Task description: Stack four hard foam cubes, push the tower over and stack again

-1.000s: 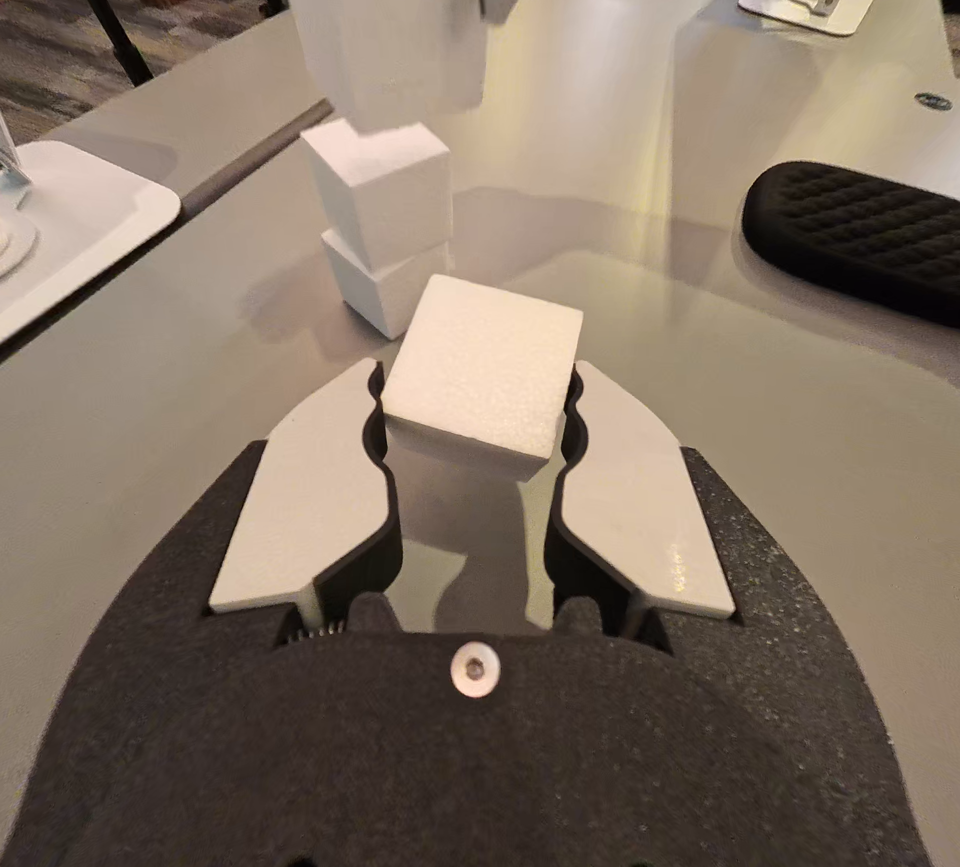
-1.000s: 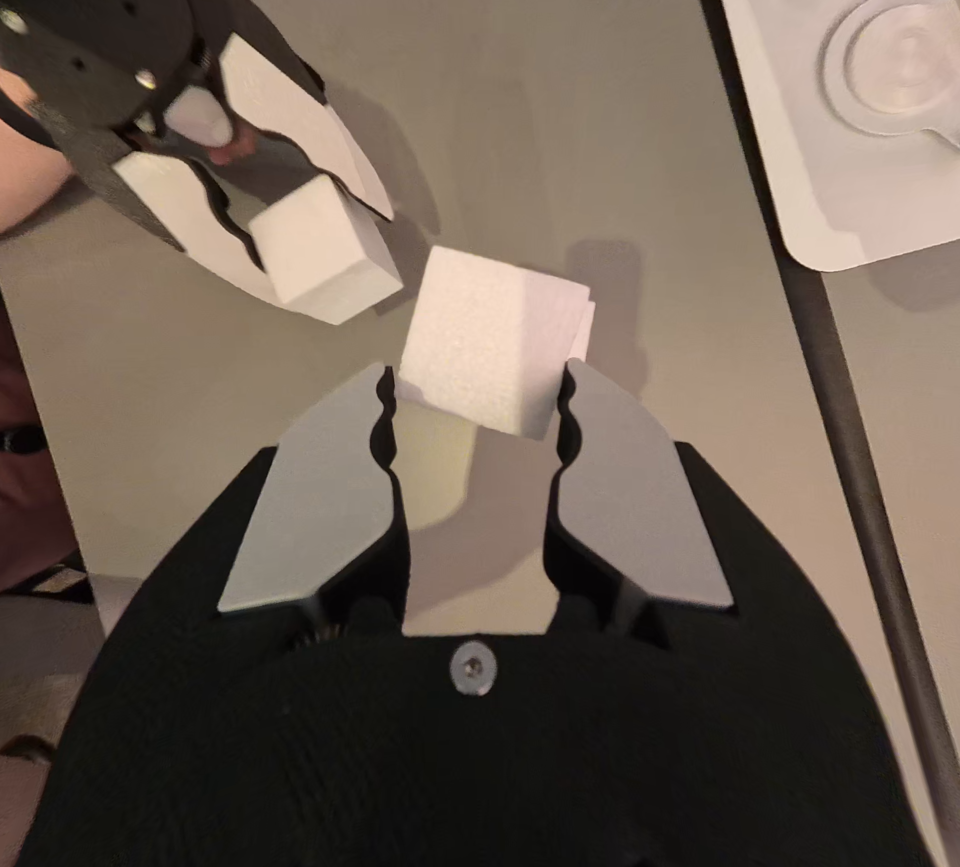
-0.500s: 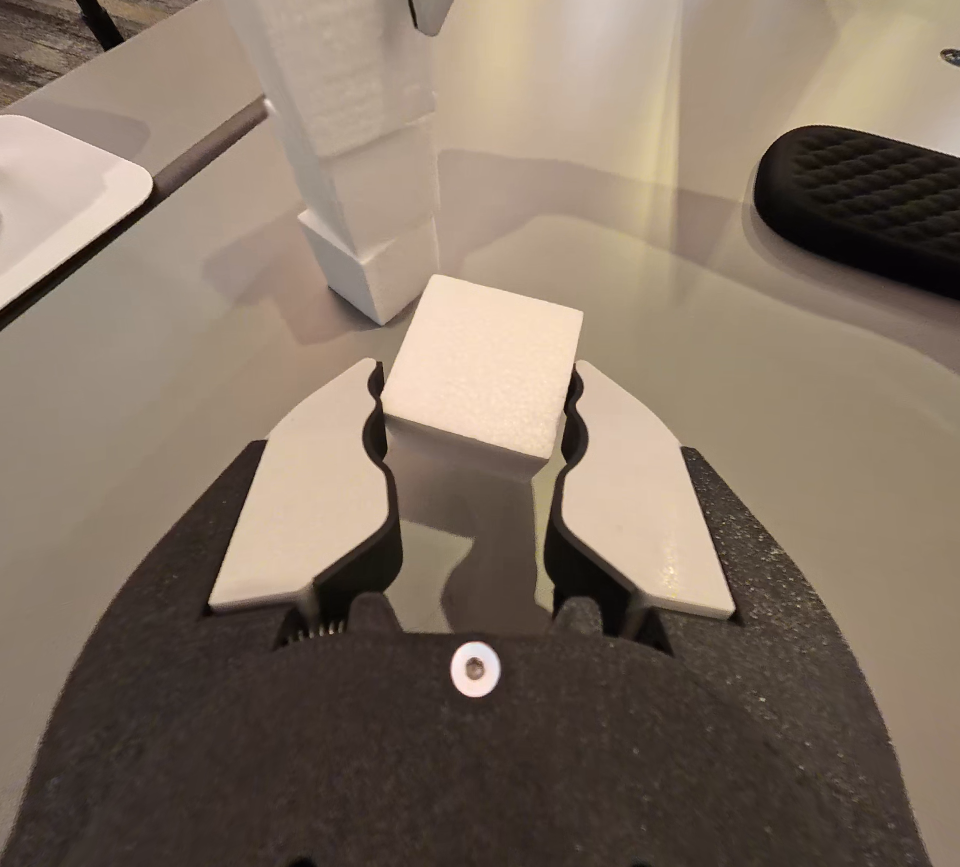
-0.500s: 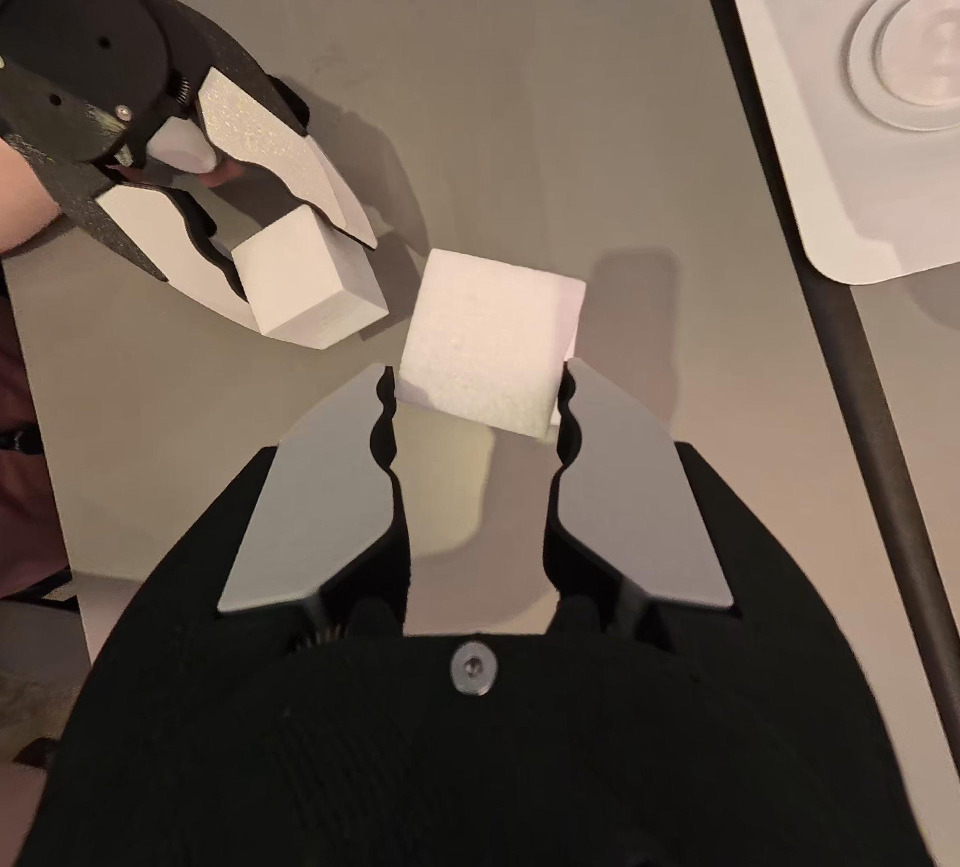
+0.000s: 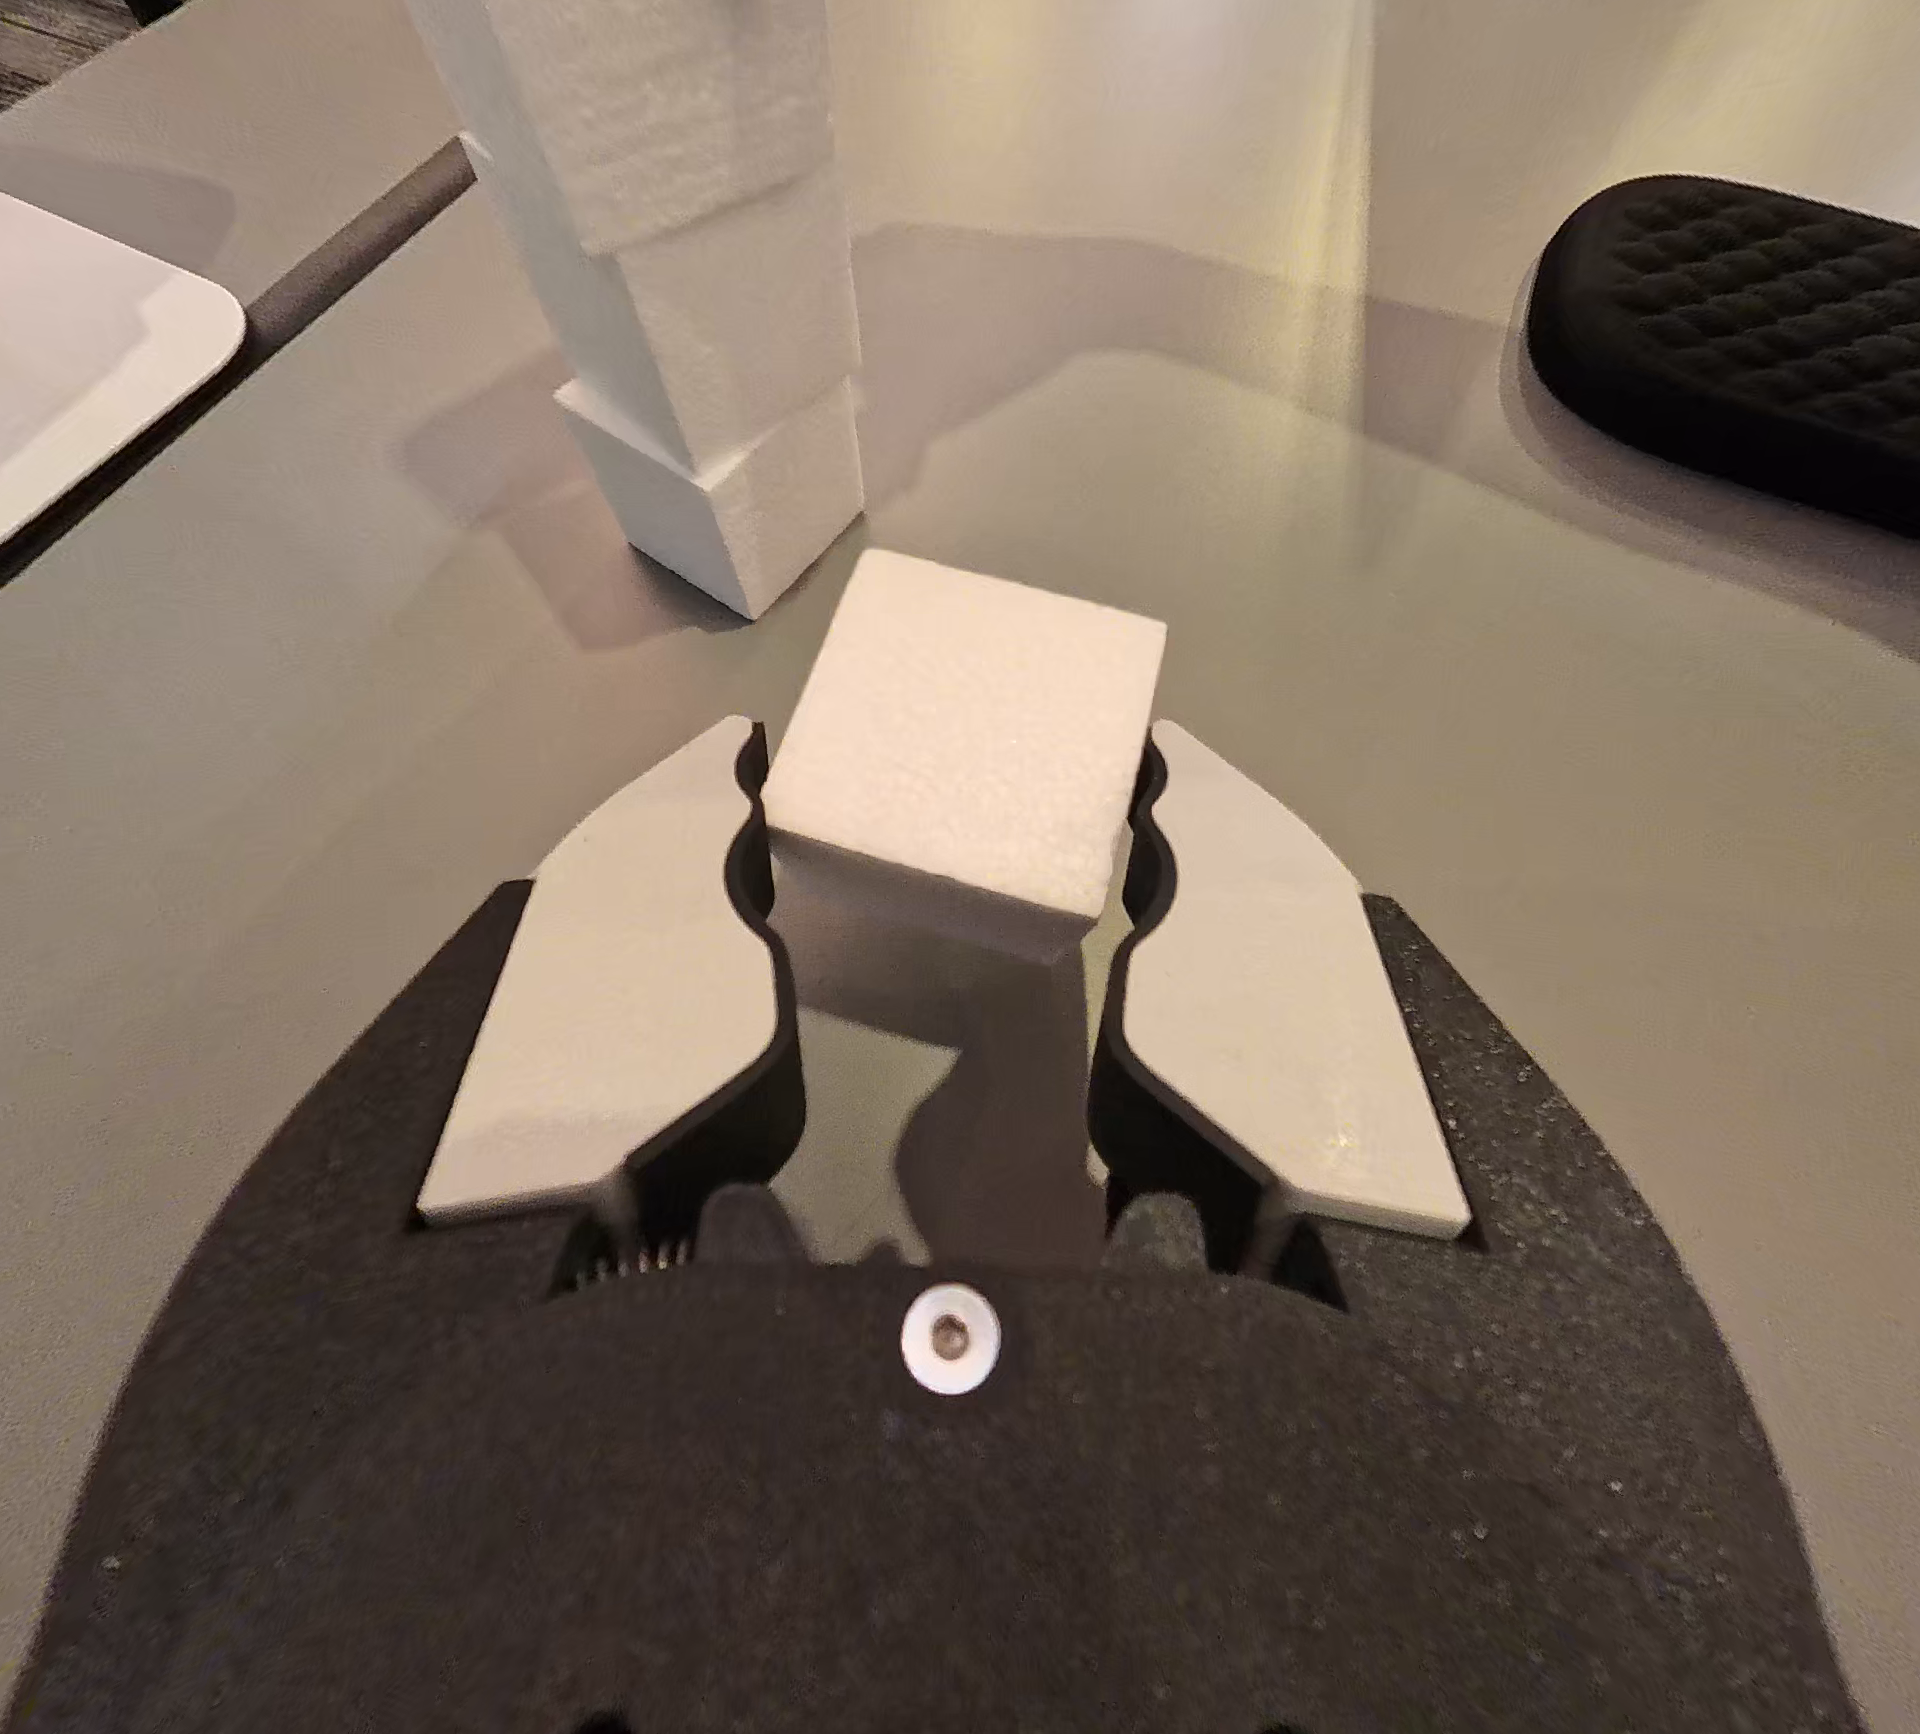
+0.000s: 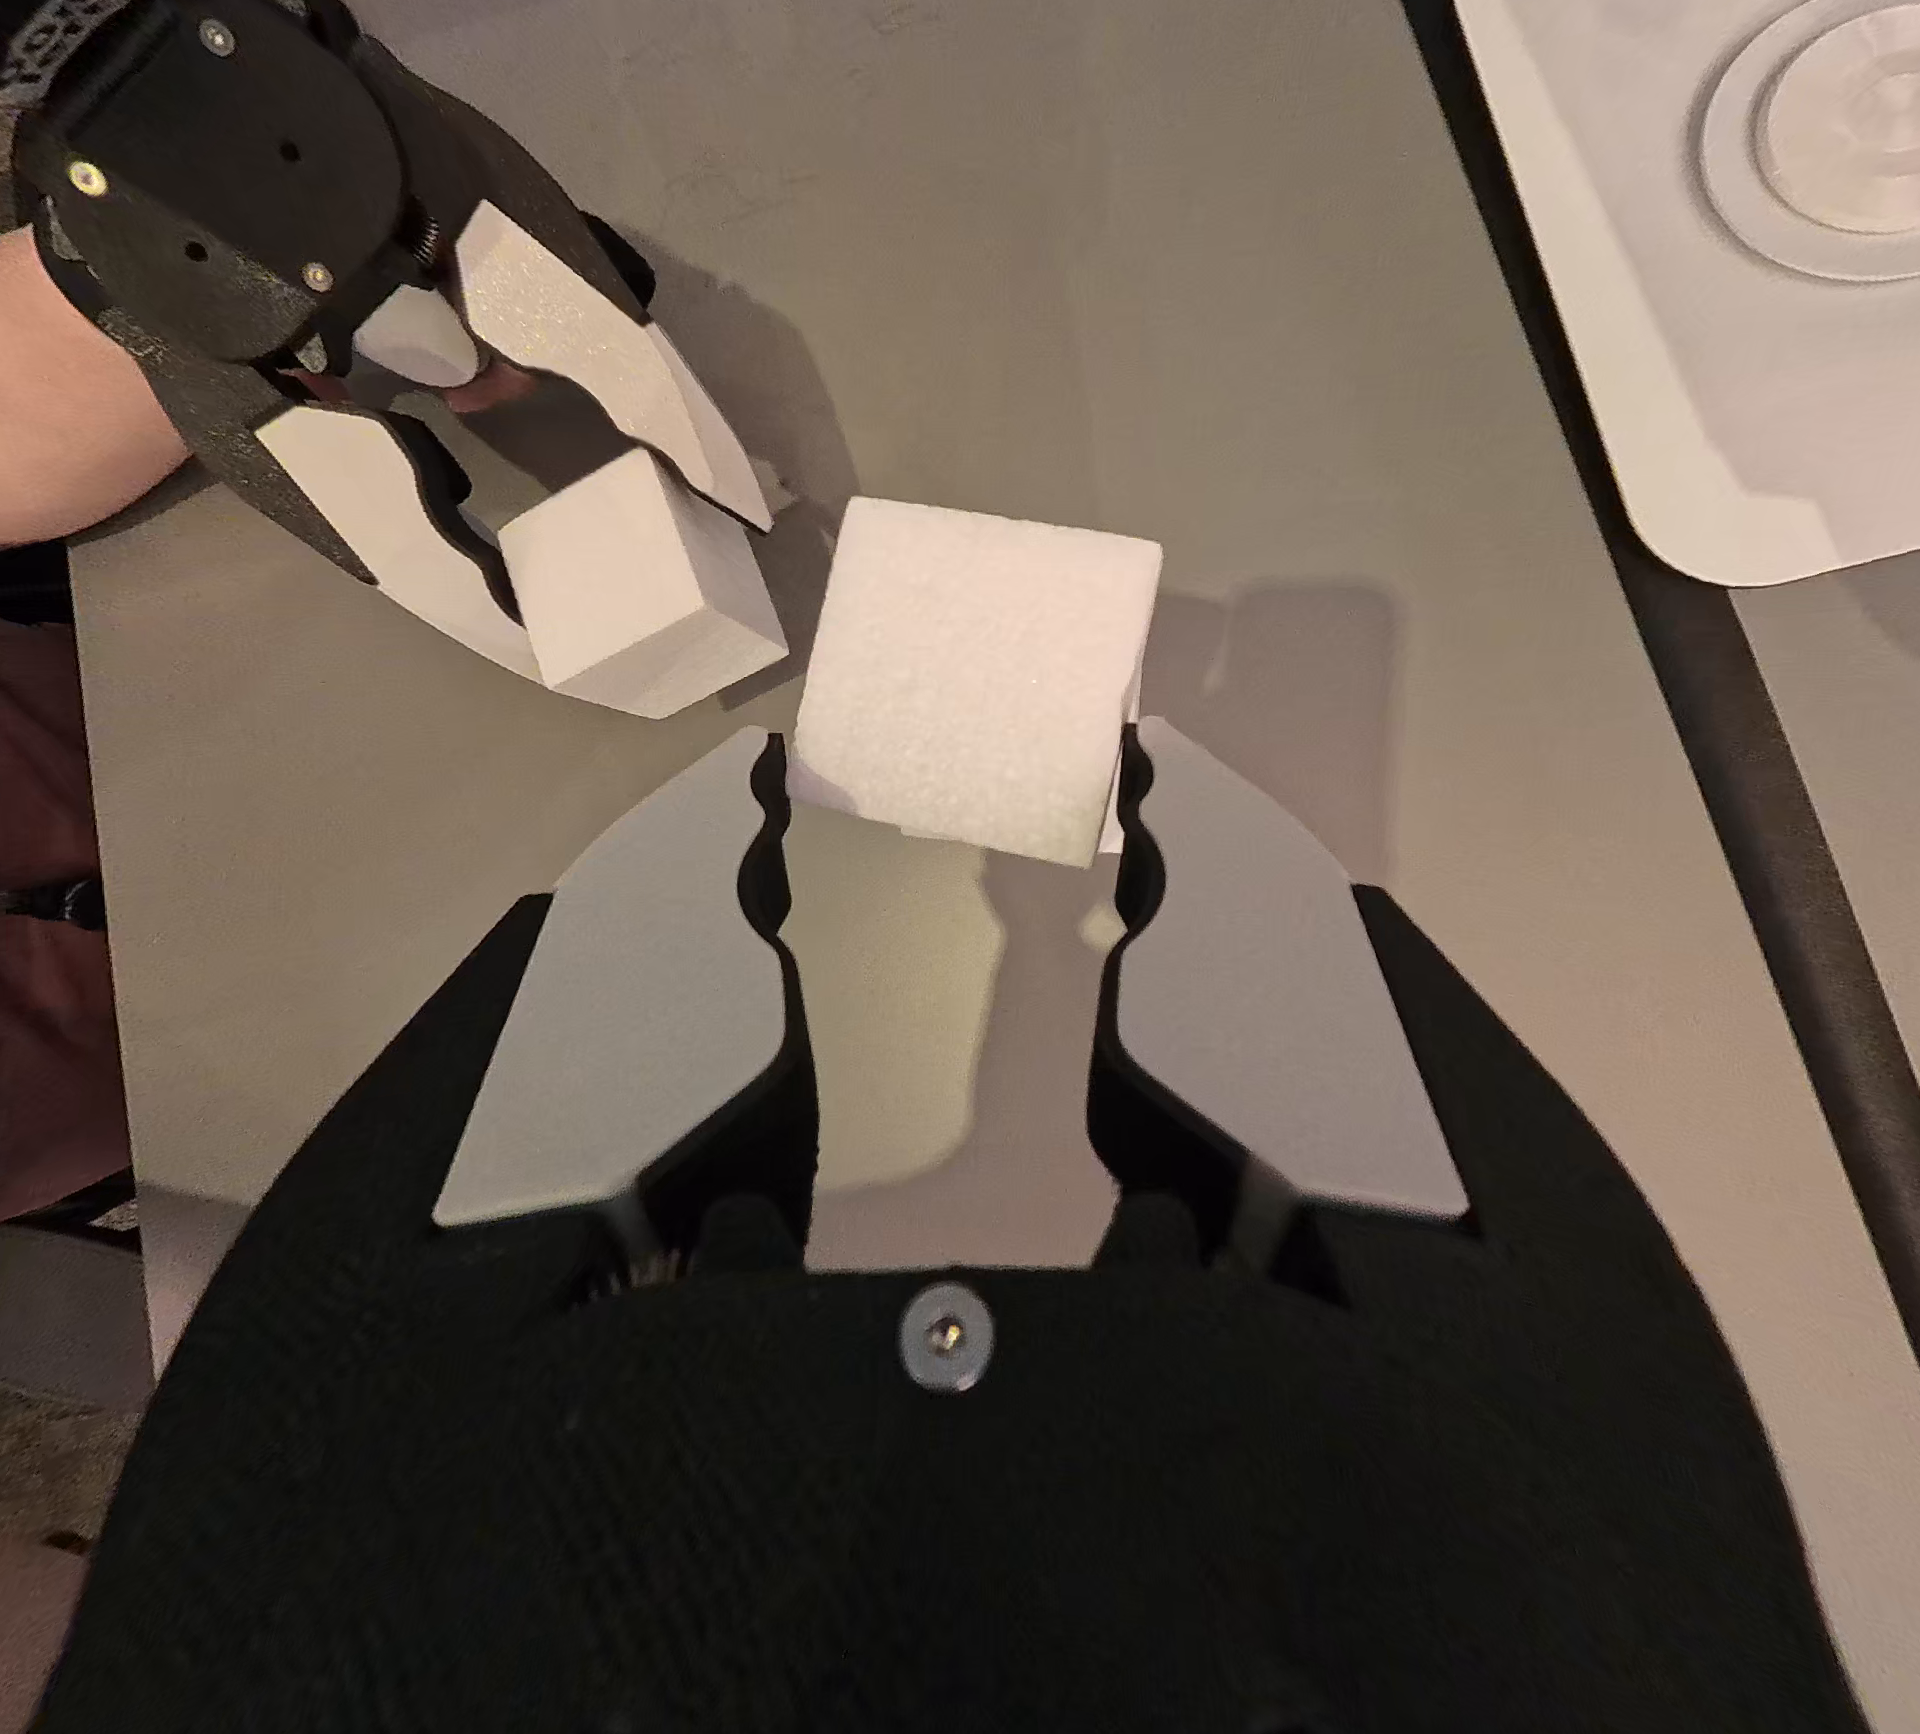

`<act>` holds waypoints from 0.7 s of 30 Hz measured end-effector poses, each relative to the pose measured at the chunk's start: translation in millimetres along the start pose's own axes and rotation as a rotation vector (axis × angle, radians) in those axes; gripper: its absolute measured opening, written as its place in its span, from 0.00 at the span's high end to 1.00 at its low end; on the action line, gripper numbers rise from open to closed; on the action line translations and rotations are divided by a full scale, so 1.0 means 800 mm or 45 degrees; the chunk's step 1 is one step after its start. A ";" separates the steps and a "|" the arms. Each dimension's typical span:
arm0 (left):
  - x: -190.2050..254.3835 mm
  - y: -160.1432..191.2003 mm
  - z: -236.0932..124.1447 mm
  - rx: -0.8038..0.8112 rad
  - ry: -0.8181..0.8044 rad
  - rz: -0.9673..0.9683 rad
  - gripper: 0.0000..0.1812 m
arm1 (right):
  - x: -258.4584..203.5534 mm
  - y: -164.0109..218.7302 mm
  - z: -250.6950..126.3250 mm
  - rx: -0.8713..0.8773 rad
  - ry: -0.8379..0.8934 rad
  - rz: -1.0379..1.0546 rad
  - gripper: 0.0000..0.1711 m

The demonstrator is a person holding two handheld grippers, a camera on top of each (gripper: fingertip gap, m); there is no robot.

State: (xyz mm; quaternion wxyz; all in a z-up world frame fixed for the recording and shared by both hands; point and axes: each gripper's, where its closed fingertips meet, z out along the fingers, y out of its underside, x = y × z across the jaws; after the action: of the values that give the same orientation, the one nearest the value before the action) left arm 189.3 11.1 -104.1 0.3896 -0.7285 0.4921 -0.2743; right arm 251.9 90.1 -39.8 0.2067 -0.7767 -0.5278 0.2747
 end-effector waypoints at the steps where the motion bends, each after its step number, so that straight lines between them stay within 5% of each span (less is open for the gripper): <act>1: 0.001 0.001 0.001 -0.006 0.001 0.003 0.63 | 0.000 0.000 -0.001 0.004 0.001 -0.005 0.64; 13: 0.002 0.003 0.006 -0.028 -0.011 0.015 0.63 | 0.000 0.000 -0.003 0.099 0.027 -0.036 0.59; 17: -0.004 -0.012 -0.007 0.075 -0.016 -0.037 0.64 | -0.020 -0.010 -0.025 0.437 0.015 -0.106 0.49; 21: -0.016 -0.029 -0.023 0.197 -0.034 -0.101 0.64 | -0.008 0.045 -0.042 0.741 0.031 -0.053 0.54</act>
State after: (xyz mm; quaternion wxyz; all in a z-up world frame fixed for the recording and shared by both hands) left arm 182.3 22.2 -74.6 0.4403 -0.7187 0.4349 -0.3169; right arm 297.3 70.2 -34.7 0.4327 -0.6770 -0.4402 0.4009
